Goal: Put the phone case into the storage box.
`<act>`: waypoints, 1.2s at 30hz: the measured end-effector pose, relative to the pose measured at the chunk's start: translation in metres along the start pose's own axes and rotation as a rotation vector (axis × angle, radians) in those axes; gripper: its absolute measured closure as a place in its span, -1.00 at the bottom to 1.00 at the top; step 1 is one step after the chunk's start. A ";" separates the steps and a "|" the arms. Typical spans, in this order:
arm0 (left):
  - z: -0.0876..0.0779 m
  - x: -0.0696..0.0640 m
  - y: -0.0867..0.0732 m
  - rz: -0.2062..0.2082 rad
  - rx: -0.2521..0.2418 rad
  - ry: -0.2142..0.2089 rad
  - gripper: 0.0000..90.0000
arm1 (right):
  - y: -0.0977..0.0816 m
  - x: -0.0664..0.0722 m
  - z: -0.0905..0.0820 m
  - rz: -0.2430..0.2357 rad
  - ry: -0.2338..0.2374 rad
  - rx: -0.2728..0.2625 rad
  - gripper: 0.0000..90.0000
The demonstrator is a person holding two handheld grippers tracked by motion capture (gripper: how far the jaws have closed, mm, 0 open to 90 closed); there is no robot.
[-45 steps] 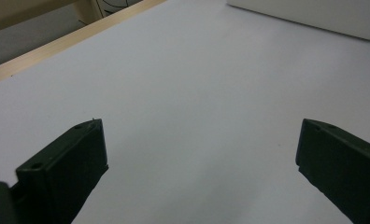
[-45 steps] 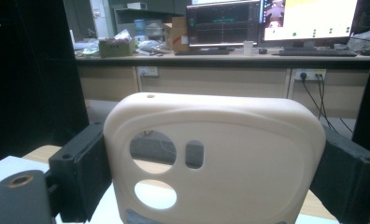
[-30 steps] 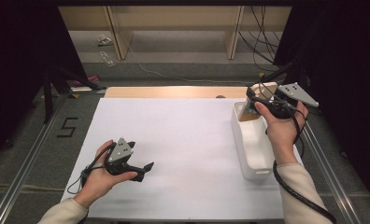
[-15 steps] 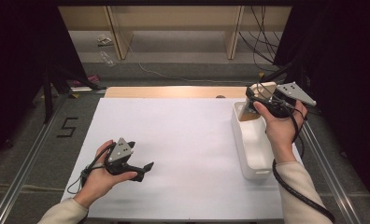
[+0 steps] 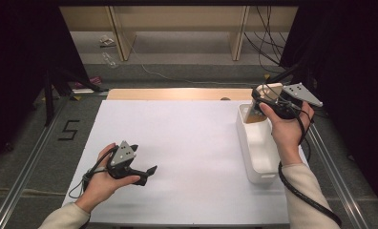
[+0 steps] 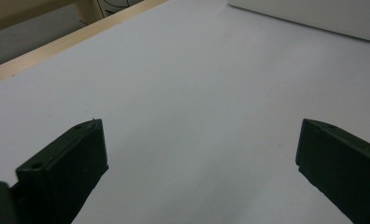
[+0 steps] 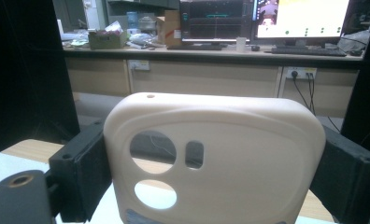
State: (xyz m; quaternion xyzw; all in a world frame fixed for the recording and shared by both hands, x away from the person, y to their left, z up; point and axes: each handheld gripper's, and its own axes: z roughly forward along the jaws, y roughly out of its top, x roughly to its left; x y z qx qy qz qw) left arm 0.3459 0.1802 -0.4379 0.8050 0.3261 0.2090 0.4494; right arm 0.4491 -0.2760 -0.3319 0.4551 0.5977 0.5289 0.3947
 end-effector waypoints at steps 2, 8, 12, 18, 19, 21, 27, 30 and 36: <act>0.000 0.000 0.000 -0.001 0.000 -0.001 -0.96 | 0.000 0.000 0.001 -0.004 -0.002 0.004 -0.73; 0.000 0.000 0.000 -0.002 0.000 -0.002 -0.97 | 0.001 -0.002 0.002 -0.006 -0.008 0.009 -0.73; 0.000 0.000 0.000 -0.004 0.001 -0.002 -0.96 | 0.002 -0.002 0.004 -0.006 -0.010 0.009 -0.73; 0.000 0.000 0.000 -0.003 0.002 -0.001 -0.97 | 0.003 -0.002 0.008 -0.009 -0.015 0.021 -0.73; 0.000 0.000 0.000 -0.005 0.001 -0.001 -0.96 | 0.003 -0.002 0.009 -0.010 -0.017 0.024 -0.73; 0.000 0.001 0.000 -0.004 0.002 -0.001 -0.97 | 0.004 -0.003 0.010 -0.014 -0.018 0.027 -0.73; 0.000 0.000 0.000 -0.004 0.001 -0.002 -0.96 | 0.006 -0.003 0.013 -0.016 -0.020 0.035 -0.73; 0.001 0.000 0.000 -0.005 0.001 -0.003 -0.96 | 0.007 -0.003 0.014 -0.014 -0.021 0.040 -0.73; 0.000 0.000 0.000 -0.004 0.001 -0.002 -0.97 | 0.008 -0.005 0.016 -0.016 -0.024 0.053 -0.73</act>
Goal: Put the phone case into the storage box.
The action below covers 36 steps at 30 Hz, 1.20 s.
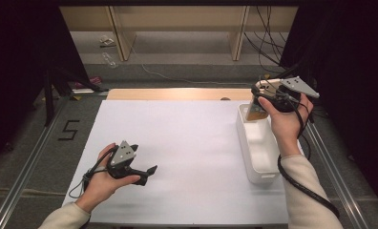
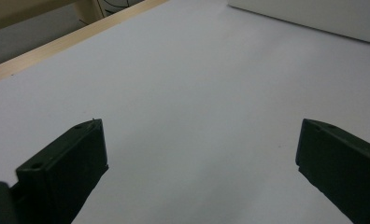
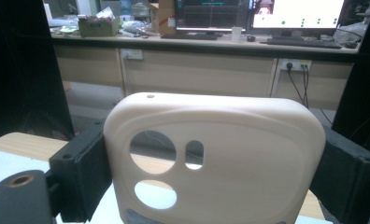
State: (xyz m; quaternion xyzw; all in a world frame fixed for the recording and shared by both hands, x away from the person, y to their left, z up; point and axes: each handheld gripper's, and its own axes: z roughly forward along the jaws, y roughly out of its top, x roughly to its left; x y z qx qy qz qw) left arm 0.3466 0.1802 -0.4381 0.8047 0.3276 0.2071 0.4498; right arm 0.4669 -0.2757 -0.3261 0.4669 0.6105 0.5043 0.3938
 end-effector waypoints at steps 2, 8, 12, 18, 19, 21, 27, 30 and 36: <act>0.000 0.000 0.000 0.000 -0.001 -0.002 -0.97 | 0.000 -0.001 0.002 -0.001 -0.001 0.006 -0.73; 0.000 0.000 0.000 -0.001 -0.001 -0.002 -0.96 | 0.001 -0.001 0.006 -0.004 -0.002 0.018 -0.73; 0.000 0.000 0.000 -0.001 -0.001 -0.002 -0.96 | 0.000 -0.001 0.009 0.000 -0.003 0.030 -0.73; 0.000 0.000 0.000 0.000 -0.001 -0.003 -0.96 | 0.001 -0.001 0.013 0.000 -0.007 0.036 -0.73; 0.000 0.000 0.000 0.000 -0.001 -0.003 -0.96 | 0.001 -0.001 0.014 0.003 -0.006 0.038 -0.73; 0.000 0.000 0.000 0.000 -0.002 -0.003 -0.96 | 0.001 -0.001 0.015 0.002 -0.008 0.039 -0.73; 0.000 0.000 0.000 -0.001 -0.002 -0.004 -0.97 | 0.001 -0.002 0.018 0.009 -0.011 0.051 -0.73; 0.000 0.000 0.000 0.000 -0.001 -0.004 -0.96 | 0.002 -0.003 0.019 0.008 -0.011 0.052 -0.73; 0.000 0.000 0.000 0.001 -0.001 -0.004 -0.96 | 0.002 -0.004 0.022 0.012 -0.016 0.058 -0.73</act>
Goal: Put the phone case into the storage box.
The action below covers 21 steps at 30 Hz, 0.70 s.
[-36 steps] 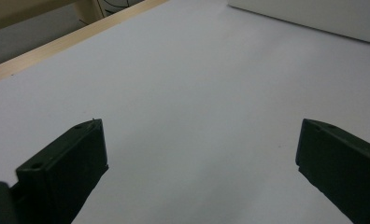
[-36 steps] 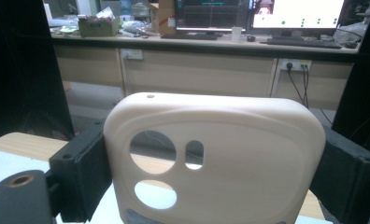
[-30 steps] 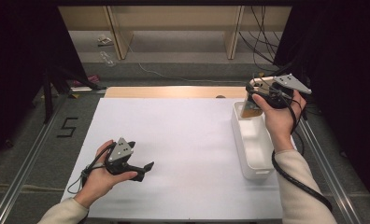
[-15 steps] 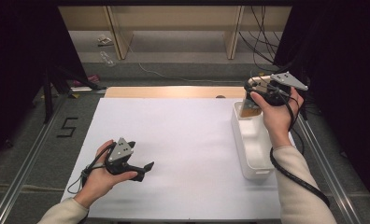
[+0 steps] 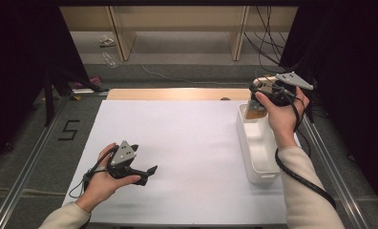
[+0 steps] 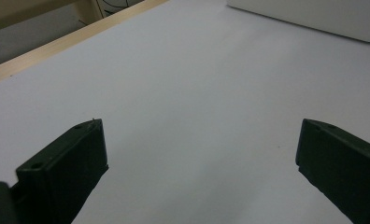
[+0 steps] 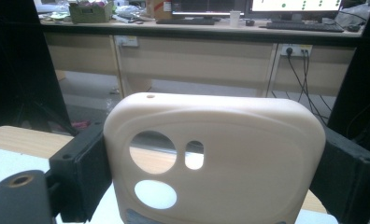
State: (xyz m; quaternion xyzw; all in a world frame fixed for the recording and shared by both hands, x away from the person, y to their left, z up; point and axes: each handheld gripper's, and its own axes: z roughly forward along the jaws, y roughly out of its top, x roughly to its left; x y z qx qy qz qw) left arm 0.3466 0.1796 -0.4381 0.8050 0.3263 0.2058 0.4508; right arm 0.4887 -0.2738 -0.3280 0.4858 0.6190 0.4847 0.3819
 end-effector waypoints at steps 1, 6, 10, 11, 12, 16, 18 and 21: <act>0.000 0.000 0.000 0.000 0.000 0.000 -0.96 | 0.000 0.000 0.000 0.001 -0.001 0.001 -0.73; 0.000 0.000 0.000 0.000 0.000 0.000 -0.96 | -0.001 -0.001 0.002 0.003 -0.005 0.004 -0.73; 0.000 0.000 0.000 -0.001 0.000 -0.001 -0.96 | -0.002 -0.001 0.004 0.007 -0.007 0.007 -0.73; 0.000 0.000 0.000 -0.001 0.000 0.000 -0.96 | -0.002 -0.001 0.005 0.008 -0.007 0.009 -0.73; 0.000 0.000 0.000 -0.001 0.000 -0.001 -0.97 | -0.002 -0.001 0.005 0.007 -0.009 0.009 -0.73; 0.000 0.000 0.000 0.000 0.000 -0.001 -0.96 | -0.002 -0.001 0.007 0.006 -0.013 0.010 -0.73; 0.000 0.000 0.000 0.000 0.000 -0.001 -0.96 | -0.002 -0.001 0.008 0.006 -0.015 0.012 -0.73; 0.000 0.000 0.000 0.000 0.001 0.000 -0.96 | -0.002 -0.002 0.010 0.006 -0.019 0.015 -0.73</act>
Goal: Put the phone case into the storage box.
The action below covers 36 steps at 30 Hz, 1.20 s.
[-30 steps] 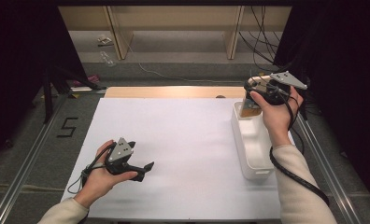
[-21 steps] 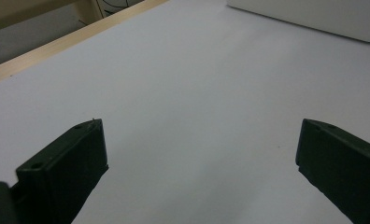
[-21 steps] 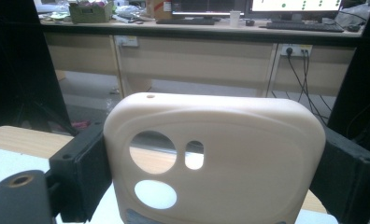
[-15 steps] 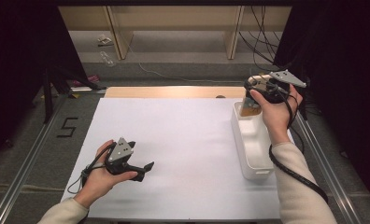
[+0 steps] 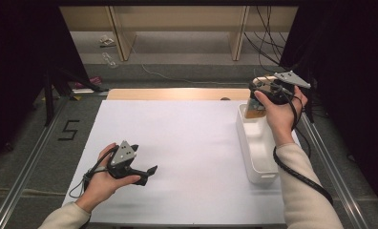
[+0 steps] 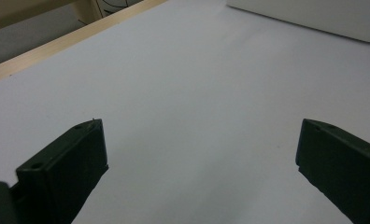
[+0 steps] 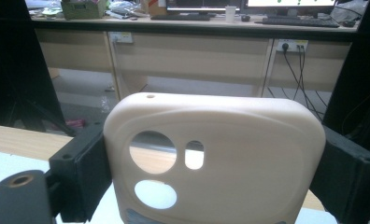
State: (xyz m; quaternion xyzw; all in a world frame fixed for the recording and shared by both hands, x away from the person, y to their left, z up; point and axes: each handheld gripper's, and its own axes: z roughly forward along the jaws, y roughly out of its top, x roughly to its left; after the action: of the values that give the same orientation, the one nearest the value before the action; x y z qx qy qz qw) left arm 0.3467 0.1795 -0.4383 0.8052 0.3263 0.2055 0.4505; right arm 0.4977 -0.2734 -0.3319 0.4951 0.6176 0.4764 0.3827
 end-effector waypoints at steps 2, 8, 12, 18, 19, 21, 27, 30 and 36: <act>0.000 0.000 0.000 0.000 -0.001 -0.001 -0.96 | 0.000 0.000 0.001 -0.001 -0.003 0.003 -0.73; 0.000 0.000 0.000 -0.001 0.000 -0.001 -0.96 | 0.000 -0.001 0.003 -0.001 -0.008 0.004 -0.73; 0.000 0.000 0.000 0.000 0.000 -0.002 -0.96 | 0.001 -0.001 0.004 0.002 -0.010 0.005 -0.73; 0.000 0.000 0.000 -0.001 0.000 -0.002 -0.96 | 0.002 -0.001 0.007 0.001 -0.011 0.011 -0.73; 0.000 0.000 0.000 -0.001 0.000 -0.002 -0.96 | 0.002 -0.001 0.008 0.000 -0.013 0.013 -0.73; 0.000 0.000 0.000 0.000 0.000 -0.002 -0.96 | 0.001 -0.001 0.009 0.004 -0.014 0.014 -0.73; 0.000 0.000 0.000 -0.002 0.000 -0.002 -0.96 | 0.001 -0.003 0.014 0.008 -0.021 0.021 -0.73; 0.000 0.000 0.000 -0.001 -0.001 -0.002 -0.97 | 0.000 -0.003 0.016 0.008 -0.023 0.027 -0.73; 0.000 0.000 0.000 -0.001 0.000 -0.004 -0.96 | 0.000 -0.001 0.018 0.008 -0.022 0.030 -0.73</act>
State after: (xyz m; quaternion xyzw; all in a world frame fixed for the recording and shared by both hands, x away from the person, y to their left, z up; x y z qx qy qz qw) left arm 0.3469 0.1793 -0.4384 0.8054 0.3258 0.2034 0.4514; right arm 0.5153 -0.2710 -0.3365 0.5083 0.6185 0.4631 0.3803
